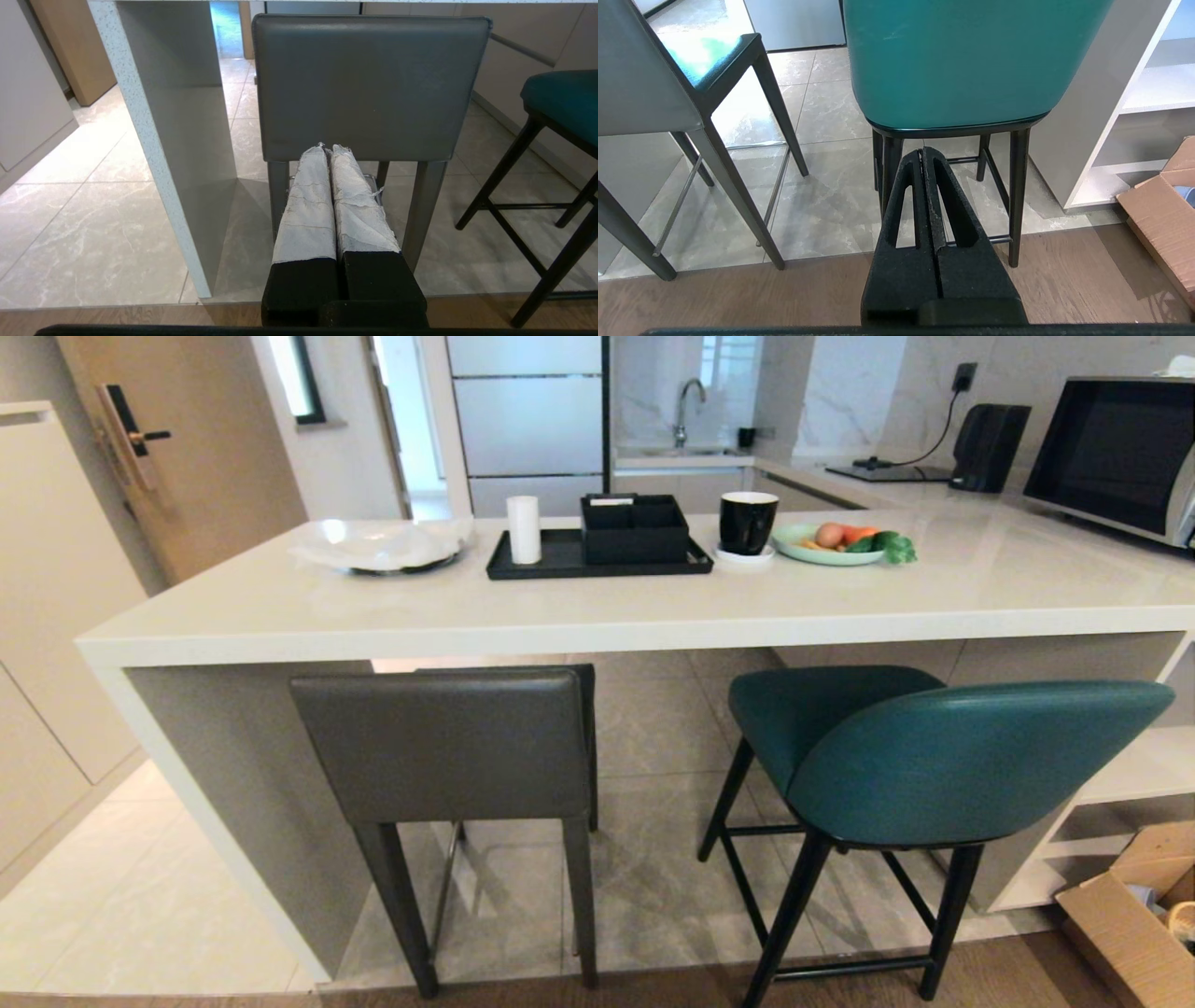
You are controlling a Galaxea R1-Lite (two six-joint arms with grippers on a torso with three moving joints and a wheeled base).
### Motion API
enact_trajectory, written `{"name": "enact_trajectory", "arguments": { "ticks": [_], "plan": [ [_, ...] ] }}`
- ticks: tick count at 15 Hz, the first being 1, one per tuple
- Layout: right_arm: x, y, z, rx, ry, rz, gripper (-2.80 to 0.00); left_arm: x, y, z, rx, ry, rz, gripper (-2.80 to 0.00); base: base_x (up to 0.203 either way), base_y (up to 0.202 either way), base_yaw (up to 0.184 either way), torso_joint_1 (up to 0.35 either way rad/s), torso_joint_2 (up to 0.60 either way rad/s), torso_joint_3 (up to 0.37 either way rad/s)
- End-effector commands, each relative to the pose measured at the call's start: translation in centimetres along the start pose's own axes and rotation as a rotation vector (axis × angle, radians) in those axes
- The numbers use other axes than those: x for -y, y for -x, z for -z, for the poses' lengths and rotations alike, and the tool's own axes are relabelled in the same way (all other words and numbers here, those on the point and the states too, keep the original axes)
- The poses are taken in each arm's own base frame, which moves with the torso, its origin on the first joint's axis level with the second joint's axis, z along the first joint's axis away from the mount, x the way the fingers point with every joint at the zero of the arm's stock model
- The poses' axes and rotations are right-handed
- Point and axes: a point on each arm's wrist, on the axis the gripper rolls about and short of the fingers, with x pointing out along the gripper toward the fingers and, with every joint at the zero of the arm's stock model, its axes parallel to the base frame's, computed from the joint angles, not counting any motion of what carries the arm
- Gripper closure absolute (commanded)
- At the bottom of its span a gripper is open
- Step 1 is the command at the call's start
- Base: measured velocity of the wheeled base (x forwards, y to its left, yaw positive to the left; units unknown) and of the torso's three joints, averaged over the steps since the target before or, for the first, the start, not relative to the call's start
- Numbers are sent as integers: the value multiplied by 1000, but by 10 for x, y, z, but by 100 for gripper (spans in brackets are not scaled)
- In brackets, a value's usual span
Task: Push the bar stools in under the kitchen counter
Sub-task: Pull the gray chair out from under the dining table
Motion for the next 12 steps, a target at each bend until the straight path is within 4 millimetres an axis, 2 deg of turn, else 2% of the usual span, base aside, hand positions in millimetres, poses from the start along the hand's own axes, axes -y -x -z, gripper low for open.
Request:
{"name": "enact_trajectory", "arguments": {
  "ticks": [1,12],
  "plan": [
    [0,0,0,-1,0,0,0,0,-2,11,-40,0,0,0,0,0,0,0,0,0],
    [0,0,0,-1,0,0,0,0,-2,11,-40,0,0,0,0,0,0,0,0,0]
  ]
}}
